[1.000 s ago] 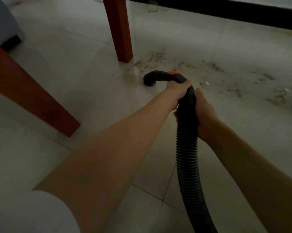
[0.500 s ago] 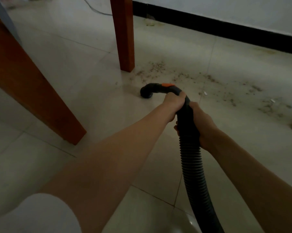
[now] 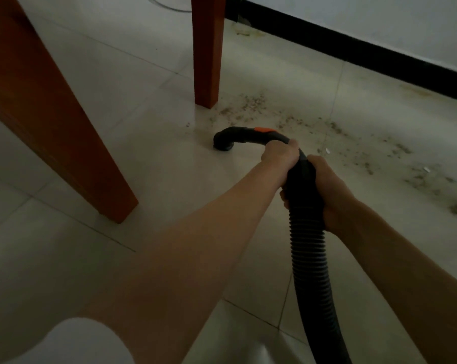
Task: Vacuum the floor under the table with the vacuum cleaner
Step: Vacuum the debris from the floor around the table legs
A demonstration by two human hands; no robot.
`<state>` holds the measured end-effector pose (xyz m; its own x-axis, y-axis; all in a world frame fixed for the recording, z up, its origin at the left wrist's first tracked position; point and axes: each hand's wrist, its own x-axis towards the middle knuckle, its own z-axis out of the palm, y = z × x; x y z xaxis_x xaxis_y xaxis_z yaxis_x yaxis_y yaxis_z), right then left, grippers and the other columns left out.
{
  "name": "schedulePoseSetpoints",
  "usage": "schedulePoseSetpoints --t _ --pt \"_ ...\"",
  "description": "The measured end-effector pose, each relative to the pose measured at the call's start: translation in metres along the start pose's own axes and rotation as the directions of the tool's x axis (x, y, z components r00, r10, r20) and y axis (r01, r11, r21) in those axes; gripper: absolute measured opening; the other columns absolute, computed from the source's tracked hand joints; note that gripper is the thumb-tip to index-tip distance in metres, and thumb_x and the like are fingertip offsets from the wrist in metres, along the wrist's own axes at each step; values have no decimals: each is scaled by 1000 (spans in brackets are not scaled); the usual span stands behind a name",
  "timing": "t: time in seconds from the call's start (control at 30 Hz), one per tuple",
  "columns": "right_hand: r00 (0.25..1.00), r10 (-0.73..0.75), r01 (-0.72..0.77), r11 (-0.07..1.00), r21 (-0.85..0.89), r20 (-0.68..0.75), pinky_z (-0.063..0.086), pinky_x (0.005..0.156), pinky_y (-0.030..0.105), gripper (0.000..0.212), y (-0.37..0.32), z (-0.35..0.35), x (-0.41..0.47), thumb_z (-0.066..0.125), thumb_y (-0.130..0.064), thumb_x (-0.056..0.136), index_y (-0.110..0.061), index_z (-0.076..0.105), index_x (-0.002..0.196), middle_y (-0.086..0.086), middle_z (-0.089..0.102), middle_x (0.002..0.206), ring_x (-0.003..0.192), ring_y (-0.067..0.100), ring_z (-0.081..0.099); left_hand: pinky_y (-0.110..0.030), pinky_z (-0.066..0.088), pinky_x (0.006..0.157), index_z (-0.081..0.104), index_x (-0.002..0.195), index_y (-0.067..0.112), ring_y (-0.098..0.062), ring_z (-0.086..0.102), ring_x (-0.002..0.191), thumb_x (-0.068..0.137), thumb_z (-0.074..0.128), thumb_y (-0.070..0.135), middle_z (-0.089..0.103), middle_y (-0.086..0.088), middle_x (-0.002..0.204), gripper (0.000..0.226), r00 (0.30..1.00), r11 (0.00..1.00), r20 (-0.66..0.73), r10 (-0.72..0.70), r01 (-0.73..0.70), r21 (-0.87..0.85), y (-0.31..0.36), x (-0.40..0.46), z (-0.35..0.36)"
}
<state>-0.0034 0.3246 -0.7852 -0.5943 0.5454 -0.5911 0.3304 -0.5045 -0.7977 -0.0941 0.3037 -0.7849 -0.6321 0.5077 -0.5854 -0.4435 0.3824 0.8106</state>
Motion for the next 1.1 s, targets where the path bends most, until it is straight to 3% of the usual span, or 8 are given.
schedulePoseSetpoints --t 0.23,0.37,0.57,0.83,1.0,1.1 --pt "995 -71 67 996 -56 -71 49 47 30 41 9 25 3 42 -38 98 -3 61 99 12 62 74 49 19 60 -40 47 98 46 133 1 -30 57 111 95 49 35 58 -15 125 51 999 998 -22 35 -36 -58 -10 13 -23" --pt "996 -56 56 998 -4 -72 50 45 27 46 4 28 6 42 -42 98 -2 61 110 14 62 79 50 19 61 -40 47 98 47 131 -1 -32 58 111 93 53 32 58 -17 124 51 997 991 -33 65 -69 -118 -2 10 -24" --pt "991 -110 113 993 -43 71 46 42 23 48 -24 30 10 34 -42 101 -2 54 119 11 57 76 48 17 57 -39 45 100 42 133 -3 -33 55 115 93 54 25 54 -17 128 50 992 976 -64 108 -118 -181 25 9 -26" --pt "996 -49 55 995 -84 75 47 42 24 55 -20 52 23 36 -44 101 -1 51 130 14 58 82 49 19 58 -35 45 93 44 131 0 -30 56 110 94 52 24 55 -14 125 44 995 981 -105 5 -25 -190 24 15 -51" --pt "996 -42 51 993 -108 83 47 42 25 55 -13 61 34 37 -44 101 0 51 130 15 59 82 48 20 59 -37 46 91 44 131 0 -27 54 92 94 52 24 56 -16 123 44 994 972 -104 -12 -13 -233 17 23 -63" --pt "991 -27 41 993 -112 129 48 42 25 53 -18 64 40 36 -44 101 -2 50 131 13 58 82 49 19 58 -38 48 94 43 131 -1 -29 57 96 94 53 23 56 -17 123 46 994 966 -112 -6 -23 -257 20 29 -67"
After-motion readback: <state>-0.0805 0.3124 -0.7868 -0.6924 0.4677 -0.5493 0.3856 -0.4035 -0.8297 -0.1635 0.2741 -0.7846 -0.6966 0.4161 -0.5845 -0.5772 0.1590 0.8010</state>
